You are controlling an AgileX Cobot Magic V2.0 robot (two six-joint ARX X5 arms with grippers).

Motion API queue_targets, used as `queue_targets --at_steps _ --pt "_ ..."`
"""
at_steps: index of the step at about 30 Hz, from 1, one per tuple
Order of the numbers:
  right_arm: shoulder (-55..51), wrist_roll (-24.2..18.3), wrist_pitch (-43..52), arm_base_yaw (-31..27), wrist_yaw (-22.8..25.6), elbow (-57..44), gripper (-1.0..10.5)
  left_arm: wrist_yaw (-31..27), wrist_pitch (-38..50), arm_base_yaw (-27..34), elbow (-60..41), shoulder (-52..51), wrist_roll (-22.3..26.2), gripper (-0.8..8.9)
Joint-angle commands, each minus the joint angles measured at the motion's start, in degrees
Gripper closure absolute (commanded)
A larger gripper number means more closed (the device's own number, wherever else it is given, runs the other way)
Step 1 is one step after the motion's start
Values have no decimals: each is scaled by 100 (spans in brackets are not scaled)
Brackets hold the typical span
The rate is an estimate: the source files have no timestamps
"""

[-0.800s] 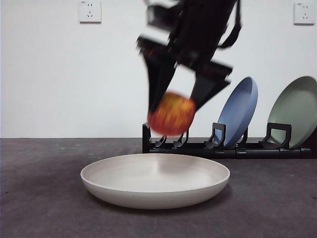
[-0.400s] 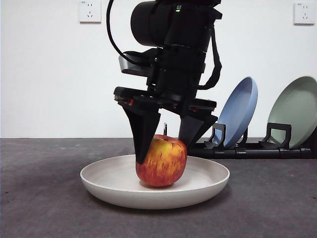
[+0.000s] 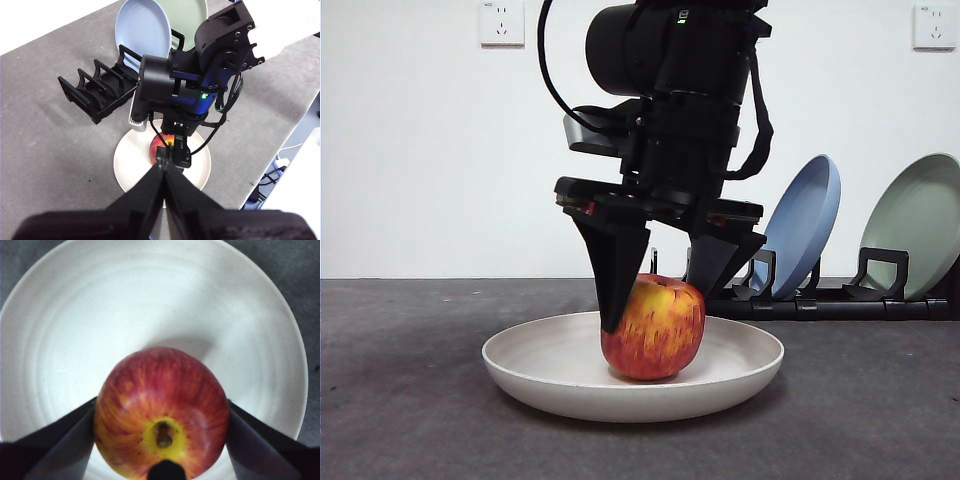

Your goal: Take the yellow plate from the plate rack,put the plate on the table,take the apple from the table,put the apple in the plate

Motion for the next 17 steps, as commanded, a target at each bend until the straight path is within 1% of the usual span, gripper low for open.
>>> queue_targets --at_steps 1,11,14,17 --pt "85 68 -79 7 15 -42 437 22 -66 17 -2 -17 -11 822" --pt "-55 68 -184 7 46 17 434 22 -122 17 -2 -17 -9 822" --pt "-326 68 -267 4 133 20 434 24 -122 17 -2 -17 -9 822" --pt "-756 63 -498 2 365 33 434 24 -122 17 -2 -17 -9 822"
